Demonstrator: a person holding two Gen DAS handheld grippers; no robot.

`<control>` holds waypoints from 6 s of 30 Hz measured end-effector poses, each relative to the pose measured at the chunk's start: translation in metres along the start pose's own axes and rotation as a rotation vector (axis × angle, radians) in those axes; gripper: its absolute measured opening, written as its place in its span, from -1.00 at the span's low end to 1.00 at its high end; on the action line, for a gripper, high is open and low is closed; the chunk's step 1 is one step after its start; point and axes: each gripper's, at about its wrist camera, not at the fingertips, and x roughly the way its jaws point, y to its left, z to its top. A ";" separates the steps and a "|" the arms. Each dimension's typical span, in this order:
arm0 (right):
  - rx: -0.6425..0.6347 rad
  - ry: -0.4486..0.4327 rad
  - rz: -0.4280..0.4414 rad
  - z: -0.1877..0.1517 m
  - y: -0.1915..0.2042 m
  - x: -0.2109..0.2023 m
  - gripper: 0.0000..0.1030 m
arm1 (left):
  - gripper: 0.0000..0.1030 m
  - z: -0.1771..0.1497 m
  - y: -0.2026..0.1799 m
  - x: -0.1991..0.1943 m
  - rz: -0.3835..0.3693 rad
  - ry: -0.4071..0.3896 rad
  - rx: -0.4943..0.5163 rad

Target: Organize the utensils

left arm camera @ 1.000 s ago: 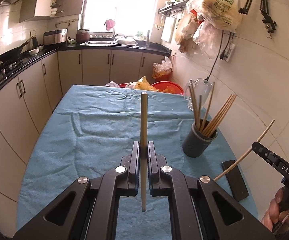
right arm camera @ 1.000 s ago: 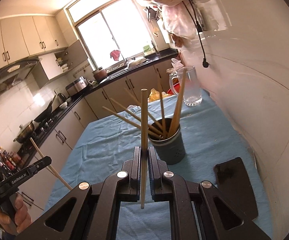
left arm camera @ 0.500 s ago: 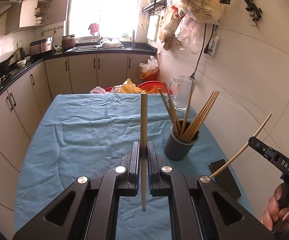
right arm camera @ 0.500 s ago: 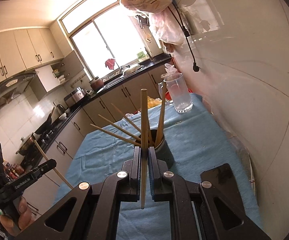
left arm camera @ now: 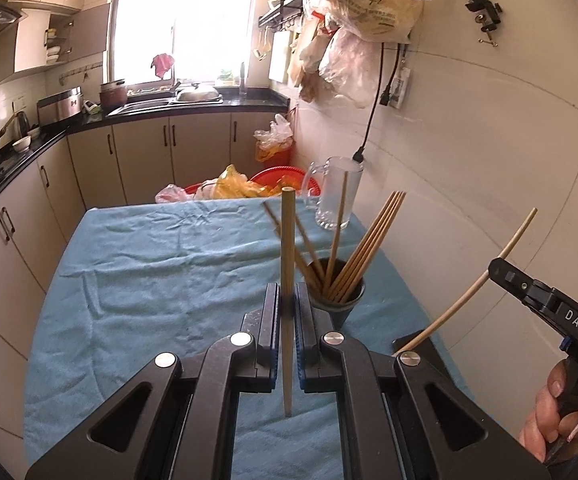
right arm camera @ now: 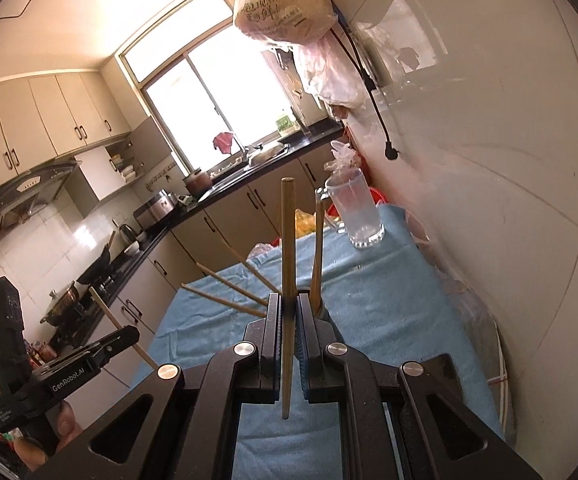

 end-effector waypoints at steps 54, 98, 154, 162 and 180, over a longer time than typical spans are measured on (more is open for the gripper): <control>-0.008 0.083 -0.077 0.022 -0.011 0.111 -0.80 | -0.56 0.034 -0.012 0.098 -0.017 -0.048 -0.005; -0.124 -0.255 -0.368 -0.153 0.066 -0.101 0.99 | 0.79 -0.153 0.028 -0.069 0.325 -0.107 -0.027; -0.197 -0.061 -0.402 -0.178 0.081 -0.052 0.99 | 0.89 -0.206 0.068 -0.069 0.474 0.008 -0.078; -0.207 -0.050 -0.401 -0.181 0.083 -0.049 0.99 | 0.89 -0.209 0.066 -0.068 0.444 0.010 -0.063; -0.227 -0.021 -0.405 -0.187 0.087 -0.042 0.99 | 0.90 -0.210 0.066 -0.066 0.447 0.014 -0.066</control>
